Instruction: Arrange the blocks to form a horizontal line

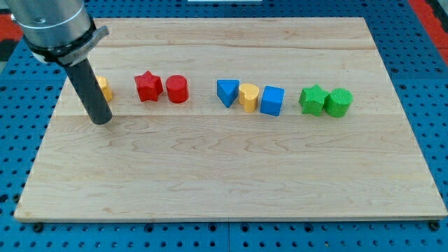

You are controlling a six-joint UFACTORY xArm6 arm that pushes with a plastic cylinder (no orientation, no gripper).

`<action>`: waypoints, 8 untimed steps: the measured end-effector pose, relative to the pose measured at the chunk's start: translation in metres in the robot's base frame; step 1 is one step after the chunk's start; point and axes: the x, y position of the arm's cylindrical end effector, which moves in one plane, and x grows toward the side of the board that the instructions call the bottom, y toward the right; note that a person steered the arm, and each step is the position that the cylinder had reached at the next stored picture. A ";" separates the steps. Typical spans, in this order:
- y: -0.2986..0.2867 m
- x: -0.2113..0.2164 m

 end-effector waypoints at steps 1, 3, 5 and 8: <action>0.000 -0.022; -0.001 -0.041; 0.108 0.011; 0.220 -0.021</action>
